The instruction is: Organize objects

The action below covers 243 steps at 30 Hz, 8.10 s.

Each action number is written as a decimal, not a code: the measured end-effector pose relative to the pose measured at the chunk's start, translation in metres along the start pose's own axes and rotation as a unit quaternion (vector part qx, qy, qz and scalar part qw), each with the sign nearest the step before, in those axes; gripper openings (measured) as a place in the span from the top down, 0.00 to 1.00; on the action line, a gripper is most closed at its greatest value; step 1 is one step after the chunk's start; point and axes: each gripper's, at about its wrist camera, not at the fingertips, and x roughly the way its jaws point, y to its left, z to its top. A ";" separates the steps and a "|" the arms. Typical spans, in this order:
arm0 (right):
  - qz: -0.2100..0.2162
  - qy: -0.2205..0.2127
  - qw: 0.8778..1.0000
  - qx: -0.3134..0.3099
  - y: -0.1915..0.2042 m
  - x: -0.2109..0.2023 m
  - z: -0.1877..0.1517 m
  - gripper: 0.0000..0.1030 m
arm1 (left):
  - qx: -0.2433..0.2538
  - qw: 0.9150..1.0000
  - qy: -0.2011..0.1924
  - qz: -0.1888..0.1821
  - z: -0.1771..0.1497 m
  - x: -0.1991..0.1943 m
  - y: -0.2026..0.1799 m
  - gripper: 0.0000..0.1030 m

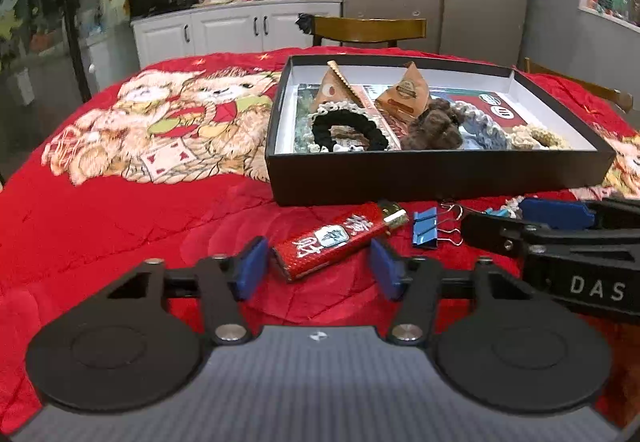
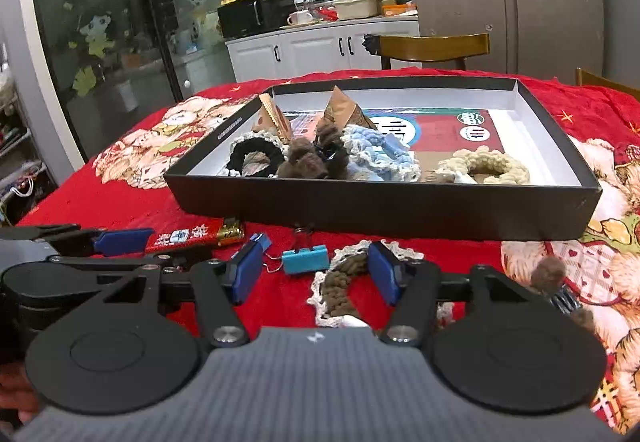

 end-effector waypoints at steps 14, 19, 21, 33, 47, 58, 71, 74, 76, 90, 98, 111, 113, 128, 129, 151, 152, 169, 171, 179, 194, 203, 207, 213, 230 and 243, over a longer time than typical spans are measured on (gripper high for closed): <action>0.033 -0.031 0.999 0.009 -0.002 -0.012 0.001 0.47 | 0.031 0.999 -0.014 -0.001 -0.012 -0.017 -0.002 0.63; 0.055 -0.040 0.998 0.002 0.003 -0.014 0.002 0.47 | 0.042 0.999 -0.015 -0.005 -0.021 -0.028 -0.004 0.84; 0.061 -0.037 0.997 -0.003 0.005 -0.014 0.002 0.47 | 0.047 0.999 -0.016 -0.009 -0.024 -0.032 -0.005 0.84; 0.019 0.009 0.999 -0.026 0.012 -0.003 -0.002 0.48 | 0.067 0.996 -0.024 -0.050 -0.021 -0.029 -0.006 0.45; 0.000 0.020 0.999 -0.043 0.016 0.006 0.000 0.49 | 0.108 0.991 -0.019 -0.077 -0.012 -0.011 -0.017 0.56; -0.018 0.021 0.998 -0.054 0.017 0.005 -0.001 0.57 | 0.096 0.991 -0.017 -0.089 -0.015 -0.016 -0.004 0.70; -0.038 0.020 0.996 -0.080 0.028 0.008 -0.002 0.73 | 0.083 0.994 -0.019 -0.073 -0.015 -0.015 -0.008 0.71; -0.042 0.019 0.996 -0.080 0.029 0.007 -0.003 0.73 | 0.077 0.995 -0.021 -0.060 -0.016 -0.016 -0.009 0.73; -0.039 0.016 0.996 -0.072 0.028 0.006 -0.003 0.74 | 0.073 0.995 -0.022 -0.058 -0.016 -0.016 -0.007 0.73; -0.031 -0.009 0.999 -0.039 0.023 -0.008 0.001 0.74 | 0.053 0.998 -0.034 -0.018 -0.018 -0.024 -0.002 0.73; -0.011 -0.043 0.999 -0.021 0.018 -0.028 0.013 0.74 | 0.037 0.999 -0.039 0.001 -0.016 -0.027 0.003 0.73; 0.014 -0.083 0.996 0.003 0.017 -0.057 0.036 0.74 | 0.013 0.995 -0.101 -0.006 0.003 -0.064 0.004 0.73; 0.019 -0.092 0.996 0.008 0.017 -0.065 0.041 0.74 | 0.010 0.995 -0.101 -0.006 0.007 -0.068 0.002 0.73; 0.027 -0.151 0.988 0.027 -0.001 -0.100 0.100 0.74 | -0.011 0.993 -0.118 -0.004 0.055 -0.087 -0.013 0.73; 0.027 -0.154 0.987 0.031 -0.005 -0.101 0.106 0.74 | -0.012 0.992 -0.123 -0.004 0.062 -0.087 -0.015 0.73; -0.008 -0.089 0.986 0.138 -0.120 0.000 0.131 0.74 | -0.024 0.990 -0.081 -0.117 0.141 0.039 -0.111 0.73; -0.012 -0.081 0.986 0.143 -0.123 0.007 0.128 0.74 | -0.022 0.990 -0.077 -0.118 0.136 0.046 -0.113 0.73; -0.051 -0.002 0.990 0.135 -0.132 0.066 0.096 0.74 | 0.012 0.995 -0.062 -0.080 0.097 0.100 -0.125 0.73; -0.048 0.004 0.989 0.138 -0.134 0.069 0.095 0.74 | 0.016 0.995 -0.062 -0.074 0.096 0.102 -0.127 0.73; -0.049 0.015 0.990 0.129 -0.135 0.076 0.093 0.73 | 0.021 0.996 -0.064 -0.062 0.095 0.105 -0.125 0.73; -0.047 0.016 0.991 0.126 -0.135 0.076 0.092 0.73 | 0.031 0.996 -0.067 -0.051 0.092 0.106 -0.127 0.73; -0.049 0.015 0.992 0.120 -0.134 0.076 0.093 0.73 | 0.037 0.996 -0.071 -0.037 0.089 0.105 -0.130 0.73; -0.045 0.015 0.991 0.122 -0.135 0.077 0.093 0.73 | 0.039 0.996 -0.073 -0.035 0.089 0.105 -0.130 0.73; -0.025 0.002 0.991 0.135 -0.139 0.075 0.093 0.66 | 0.058 0.994 -0.091 -0.010 0.086 0.102 -0.136 0.71; 0.017 -0.115 0.986 0.119 -0.128 0.012 0.123 0.22 | 0.042 0.985 -0.168 0.000 0.126 0.051 -0.100 0.31; 0.030 -0.243 0.966 0.087 -0.087 -0.115 0.147 0.01 | -0.017 0.972 -0.224 -0.068 0.171 -0.065 -0.038 0.18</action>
